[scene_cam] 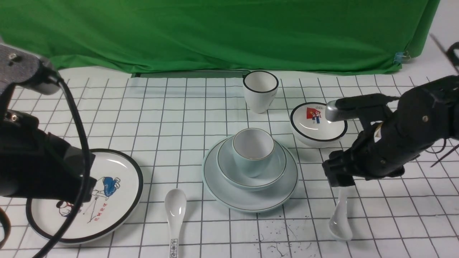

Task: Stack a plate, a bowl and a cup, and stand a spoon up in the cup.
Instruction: Use the right arm to grab a blue soup spoon

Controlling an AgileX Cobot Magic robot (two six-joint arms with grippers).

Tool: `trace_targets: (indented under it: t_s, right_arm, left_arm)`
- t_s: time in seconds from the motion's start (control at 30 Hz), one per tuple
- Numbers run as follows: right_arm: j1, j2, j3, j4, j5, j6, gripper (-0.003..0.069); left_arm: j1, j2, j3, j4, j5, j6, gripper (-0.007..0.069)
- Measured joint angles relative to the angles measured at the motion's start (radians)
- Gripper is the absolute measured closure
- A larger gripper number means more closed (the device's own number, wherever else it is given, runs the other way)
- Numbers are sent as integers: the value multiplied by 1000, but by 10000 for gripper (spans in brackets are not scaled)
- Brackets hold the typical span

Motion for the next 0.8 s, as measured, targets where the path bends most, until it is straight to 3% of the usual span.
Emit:
trace_targets:
  t_s: [0.13, 0.3, 0.53, 0.8]
  right_arm:
    - [0, 83, 0, 1, -24, 29, 98]
    - [0, 125, 0, -2, -26, 35, 158]
    - [-7, 125, 0, -3, -27, 28, 503]
    - [5, 13, -63, 1, -12, -79, 499]
  left_arm:
    - [0, 0, 0, 0, 0, 6, 661]
    - [0, 0, 0, 0, 0, 15, 661]
    - [0, 0, 0, 7, 0, 19, 661]
    - [0, 0, 0, 17, 11, 19, 661]
